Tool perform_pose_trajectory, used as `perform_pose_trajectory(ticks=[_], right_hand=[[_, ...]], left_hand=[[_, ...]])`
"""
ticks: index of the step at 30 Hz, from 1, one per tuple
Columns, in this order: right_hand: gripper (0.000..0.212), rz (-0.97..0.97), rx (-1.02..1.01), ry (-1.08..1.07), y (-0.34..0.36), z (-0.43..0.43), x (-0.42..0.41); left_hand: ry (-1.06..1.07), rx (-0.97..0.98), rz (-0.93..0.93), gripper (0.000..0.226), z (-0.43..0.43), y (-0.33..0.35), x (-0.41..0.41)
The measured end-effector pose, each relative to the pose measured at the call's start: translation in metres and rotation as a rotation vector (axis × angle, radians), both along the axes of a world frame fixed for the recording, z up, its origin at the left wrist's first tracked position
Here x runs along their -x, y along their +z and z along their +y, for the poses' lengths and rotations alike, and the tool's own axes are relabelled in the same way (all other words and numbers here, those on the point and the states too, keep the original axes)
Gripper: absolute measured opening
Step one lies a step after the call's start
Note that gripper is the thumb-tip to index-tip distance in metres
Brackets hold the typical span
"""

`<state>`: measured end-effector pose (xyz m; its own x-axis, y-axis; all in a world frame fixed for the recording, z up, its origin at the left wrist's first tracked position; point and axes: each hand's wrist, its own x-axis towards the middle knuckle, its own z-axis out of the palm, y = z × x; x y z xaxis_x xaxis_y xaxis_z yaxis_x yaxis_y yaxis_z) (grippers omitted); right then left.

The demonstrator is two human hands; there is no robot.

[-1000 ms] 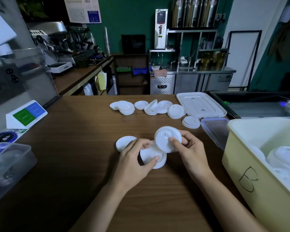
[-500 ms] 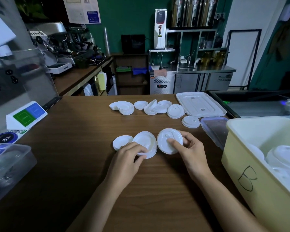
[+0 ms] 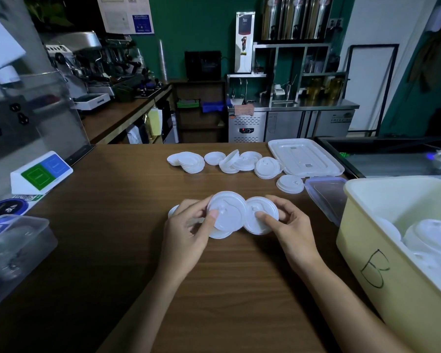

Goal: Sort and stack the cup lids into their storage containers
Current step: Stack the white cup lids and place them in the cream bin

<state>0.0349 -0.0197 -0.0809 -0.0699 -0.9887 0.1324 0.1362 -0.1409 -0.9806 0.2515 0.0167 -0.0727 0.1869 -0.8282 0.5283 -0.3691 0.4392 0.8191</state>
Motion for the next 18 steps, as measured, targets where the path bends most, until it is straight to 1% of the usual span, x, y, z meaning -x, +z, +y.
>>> perform_pose_trajectory(ticks=[2, 4, 6, 9, 12, 14, 18], right_hand=[[0.043, 0.010, 0.042, 0.054, 0.000, 0.000, 0.000], [0.040, 0.036, 0.085, 0.124, -0.001, 0.001, 0.000], [0.039, 0.046, 0.097, 0.156, 0.000, 0.002, -0.001], [0.041, 0.008, 0.051, 0.177, 0.001, 0.004, -0.004], [0.033, -0.026, -0.019, 0.208, 0.003, 0.006, -0.008], [0.026, -0.047, -0.029, 0.232, 0.005, 0.010, -0.011], [0.036, -0.013, 0.058, 0.271, 0.004, 0.017, -0.014]], left_hand=[[-0.096, -0.085, 0.010, 0.031, -0.001, -0.003, 0.000], [-0.137, -0.128, -0.001, 0.034, -0.001, -0.006, 0.004], [-0.124, -0.149, 0.041, 0.033, 0.000, -0.006, 0.008], [-0.108, -0.179, 0.100, 0.028, 0.001, -0.005, 0.011], [-0.105, -0.190, 0.097, 0.022, 0.003, -0.005, 0.014], [-0.089, -0.188, 0.091, 0.019, 0.004, -0.005, 0.016], [-0.035, -0.158, 0.058, 0.021, 0.002, -0.009, 0.016]])
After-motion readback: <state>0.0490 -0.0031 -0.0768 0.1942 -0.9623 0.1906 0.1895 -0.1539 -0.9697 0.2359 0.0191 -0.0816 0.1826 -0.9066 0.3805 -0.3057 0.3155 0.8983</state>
